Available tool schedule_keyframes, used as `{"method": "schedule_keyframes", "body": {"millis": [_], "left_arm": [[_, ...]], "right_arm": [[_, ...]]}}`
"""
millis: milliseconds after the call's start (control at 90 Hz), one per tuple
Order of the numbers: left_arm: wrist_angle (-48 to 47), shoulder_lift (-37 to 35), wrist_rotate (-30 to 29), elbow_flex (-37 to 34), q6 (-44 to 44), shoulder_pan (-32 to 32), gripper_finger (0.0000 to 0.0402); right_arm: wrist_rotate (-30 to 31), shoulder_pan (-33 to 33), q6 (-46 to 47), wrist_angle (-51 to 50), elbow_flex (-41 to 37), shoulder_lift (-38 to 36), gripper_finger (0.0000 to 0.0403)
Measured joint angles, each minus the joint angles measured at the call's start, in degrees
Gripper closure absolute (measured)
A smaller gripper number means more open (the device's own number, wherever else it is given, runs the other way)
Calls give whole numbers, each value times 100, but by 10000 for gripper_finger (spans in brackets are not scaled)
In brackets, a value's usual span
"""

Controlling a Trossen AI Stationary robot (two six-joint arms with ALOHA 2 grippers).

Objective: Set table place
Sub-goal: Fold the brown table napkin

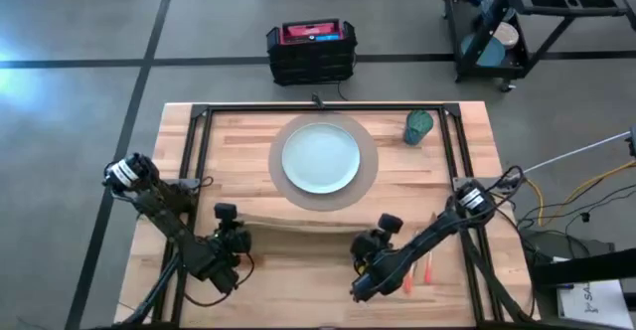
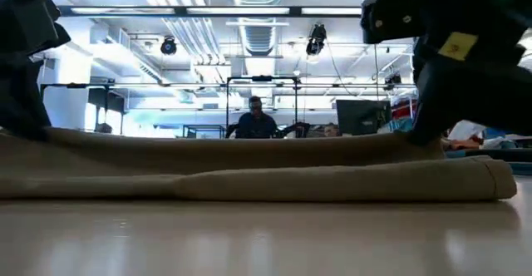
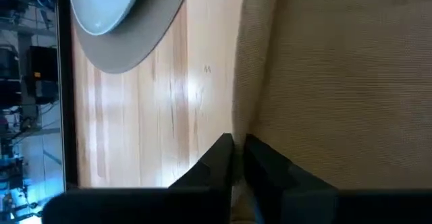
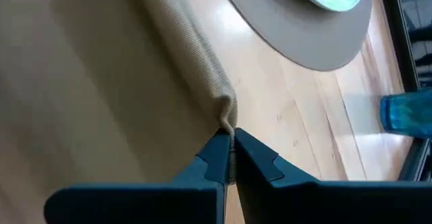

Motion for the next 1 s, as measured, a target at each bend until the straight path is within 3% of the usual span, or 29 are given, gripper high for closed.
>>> {"method": "schedule_keyframes", "body": {"millis": [400, 544, 711, 1000], "left_arm": [[-161, -7, -161, 0, -1, 22, 309], [-159, -48, 15, 10, -248, 20, 287], [-19, -103, 307, 283, -606, 20, 273], [1320, -109, 353, 173, -476, 52, 287]], "right_arm": [[96, -15, 650, -443, 0, 0, 276], [103, 45, 962, -551, 23, -44, 250], [62, 222, 1007, -275, 127, -114, 249], [-348, 318, 629, 991, -6, -109, 295]]}}
